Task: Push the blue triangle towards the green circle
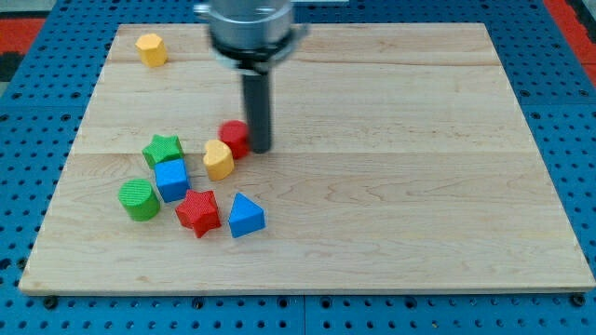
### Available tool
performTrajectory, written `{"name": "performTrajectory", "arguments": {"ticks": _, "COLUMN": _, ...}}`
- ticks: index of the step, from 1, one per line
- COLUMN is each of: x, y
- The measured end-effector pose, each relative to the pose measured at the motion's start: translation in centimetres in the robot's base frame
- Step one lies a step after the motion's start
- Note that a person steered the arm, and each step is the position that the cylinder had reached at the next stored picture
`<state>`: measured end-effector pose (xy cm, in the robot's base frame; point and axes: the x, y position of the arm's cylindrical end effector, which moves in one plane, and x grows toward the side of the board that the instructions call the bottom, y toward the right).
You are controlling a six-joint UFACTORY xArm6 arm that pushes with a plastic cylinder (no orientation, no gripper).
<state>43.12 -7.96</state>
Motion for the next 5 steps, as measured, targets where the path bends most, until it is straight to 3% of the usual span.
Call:
{"name": "performTrajectory", "arguments": {"ticks": 1, "x": -3.8, "y": -6.4}}
{"name": "performTrajectory", "arguments": {"ticks": 2, "x": -4.9, "y": -7.6}}
{"name": "performTrajectory", "arguments": {"ticks": 3, "x": -3.2, "y": -8.8}}
{"name": "performTrajectory", "arguments": {"ticks": 4, "x": -5.3, "y": -14.4}}
{"name": "performTrajectory", "arguments": {"ticks": 5, "x": -10.2, "y": -14.8}}
